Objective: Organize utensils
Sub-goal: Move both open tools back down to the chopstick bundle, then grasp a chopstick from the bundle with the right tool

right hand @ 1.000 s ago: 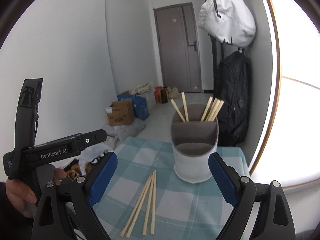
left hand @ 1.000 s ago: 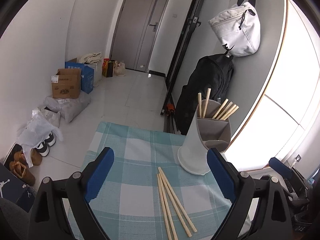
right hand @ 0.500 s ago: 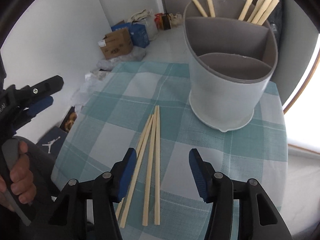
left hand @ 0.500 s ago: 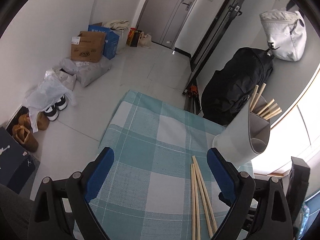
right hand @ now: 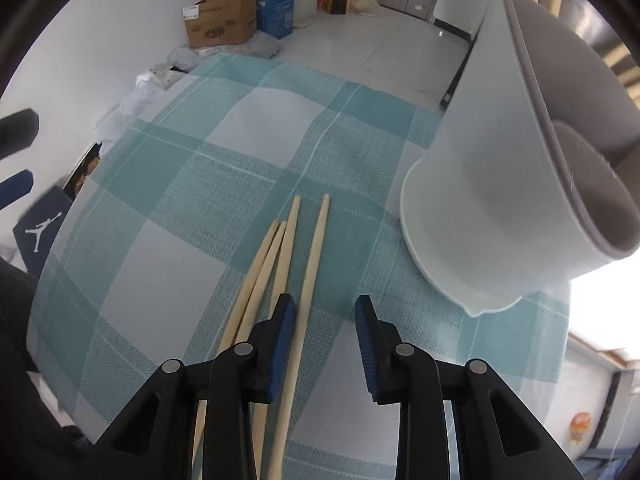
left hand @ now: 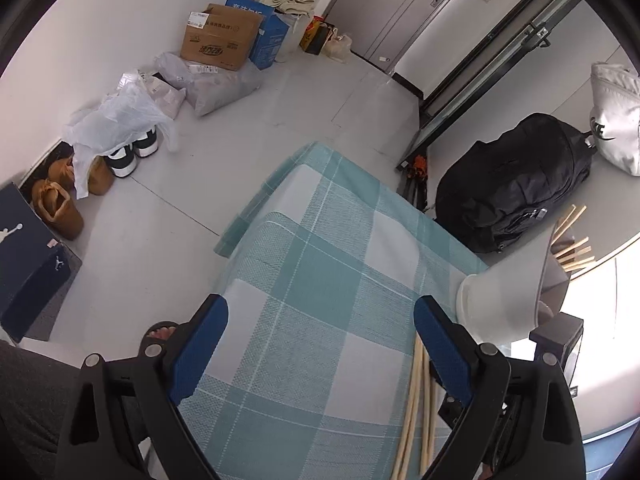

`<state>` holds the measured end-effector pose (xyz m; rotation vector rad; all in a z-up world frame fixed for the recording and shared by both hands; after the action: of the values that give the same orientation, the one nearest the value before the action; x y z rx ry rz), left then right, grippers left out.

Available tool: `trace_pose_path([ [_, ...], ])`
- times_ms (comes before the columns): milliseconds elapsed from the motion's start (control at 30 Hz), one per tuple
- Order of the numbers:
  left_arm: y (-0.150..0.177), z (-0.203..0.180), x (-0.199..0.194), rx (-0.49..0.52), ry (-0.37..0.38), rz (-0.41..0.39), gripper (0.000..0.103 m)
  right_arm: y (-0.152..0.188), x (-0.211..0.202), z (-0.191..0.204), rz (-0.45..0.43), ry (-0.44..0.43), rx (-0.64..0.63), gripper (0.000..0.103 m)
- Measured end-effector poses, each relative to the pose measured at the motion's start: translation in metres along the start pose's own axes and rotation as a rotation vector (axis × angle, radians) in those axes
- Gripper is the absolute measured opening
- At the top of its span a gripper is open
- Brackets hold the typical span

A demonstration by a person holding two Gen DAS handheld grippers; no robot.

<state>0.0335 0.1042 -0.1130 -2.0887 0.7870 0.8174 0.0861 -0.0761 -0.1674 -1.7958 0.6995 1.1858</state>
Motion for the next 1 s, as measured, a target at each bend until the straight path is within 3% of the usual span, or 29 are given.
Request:
trace_pose_path([
  [400, -0.011, 0.018, -0.001, -0.072, 0.026, 0.011, 0.091, -0.038, 0.01, 0.017, 0.02, 0.037, -0.062, 0.024],
  [600, -0.012, 0.024, -0.001, -0.093, 0.02, 0.014, 0.091, -0.041, 0.011, 0.016, 0.024, -0.025, -0.039, 0.003],
  [733, -0.011, 0.025, 0.001, -0.091, 0.016, 0.027, 0.091, -0.047, 0.015, 0.014, 0.025, -0.078, 0.018, 0.003],
  [833, -0.009, 0.024, 0.003, -0.076, 0.002, 0.039, 0.091, -0.048, 0.004, 0.011, -0.014, -0.112, 0.049, 0.003],
  [1000, 0.0, 0.012, 0.009, 0.003, -0.025, 0.069, 0.091, -0.049, -0.04, -0.001, -0.159, -0.152, 0.111, 0.003],
])
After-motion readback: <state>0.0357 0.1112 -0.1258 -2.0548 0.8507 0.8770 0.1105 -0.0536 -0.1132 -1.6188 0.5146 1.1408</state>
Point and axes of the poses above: each gripper's, at about its wrist camera, not at the fingertips, and x roughly the way its jaws point, z to its left, y to its underside, the point moved 3 cm from there along x, roughly the way its jaws point, and after that the axes turned 5 degrees about y, right-handed, at the moved point
